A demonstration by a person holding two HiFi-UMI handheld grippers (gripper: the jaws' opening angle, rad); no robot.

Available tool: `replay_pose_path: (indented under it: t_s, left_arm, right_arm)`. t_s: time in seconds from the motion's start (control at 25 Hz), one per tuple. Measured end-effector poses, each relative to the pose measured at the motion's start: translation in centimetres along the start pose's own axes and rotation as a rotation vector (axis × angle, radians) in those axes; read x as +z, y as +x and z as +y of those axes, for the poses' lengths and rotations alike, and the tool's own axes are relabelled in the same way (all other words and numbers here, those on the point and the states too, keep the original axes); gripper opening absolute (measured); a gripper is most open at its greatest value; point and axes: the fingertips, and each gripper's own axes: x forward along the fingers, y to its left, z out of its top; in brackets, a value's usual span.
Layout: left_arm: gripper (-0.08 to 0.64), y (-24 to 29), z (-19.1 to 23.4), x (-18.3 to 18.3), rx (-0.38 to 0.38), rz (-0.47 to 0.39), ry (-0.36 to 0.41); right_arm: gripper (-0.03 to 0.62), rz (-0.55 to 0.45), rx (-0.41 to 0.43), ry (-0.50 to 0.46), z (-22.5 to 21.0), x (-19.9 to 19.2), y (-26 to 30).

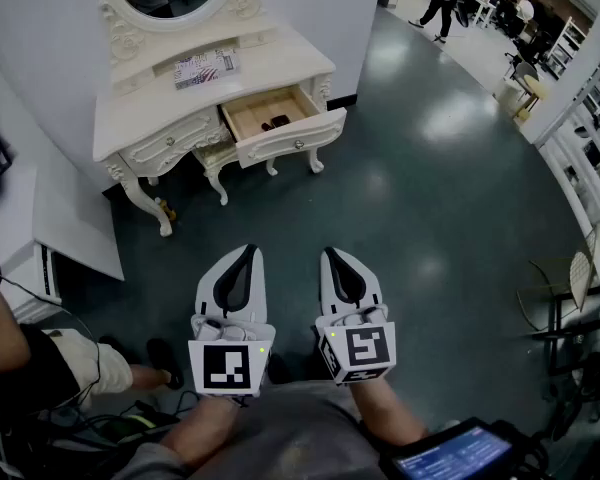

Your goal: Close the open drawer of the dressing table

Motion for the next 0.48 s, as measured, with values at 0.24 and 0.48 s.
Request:
replay_pose_path:
  t_s: [0.24, 0.48]
  left_arm:
    - [0.015, 0.6, -0.1, -0.4, -0.001, 0.015, 0.001]
    - [0.015, 2.6, -0.2, -0.6, 0.006, 0.023, 0.003]
  right_arm:
    - [0.012, 0.005, 0.009, -0.004, -0.4, -0.3, 0.5]
    - [0.012, 0.012, 0.021, 0.004, -1.7, -0.6, 2.0]
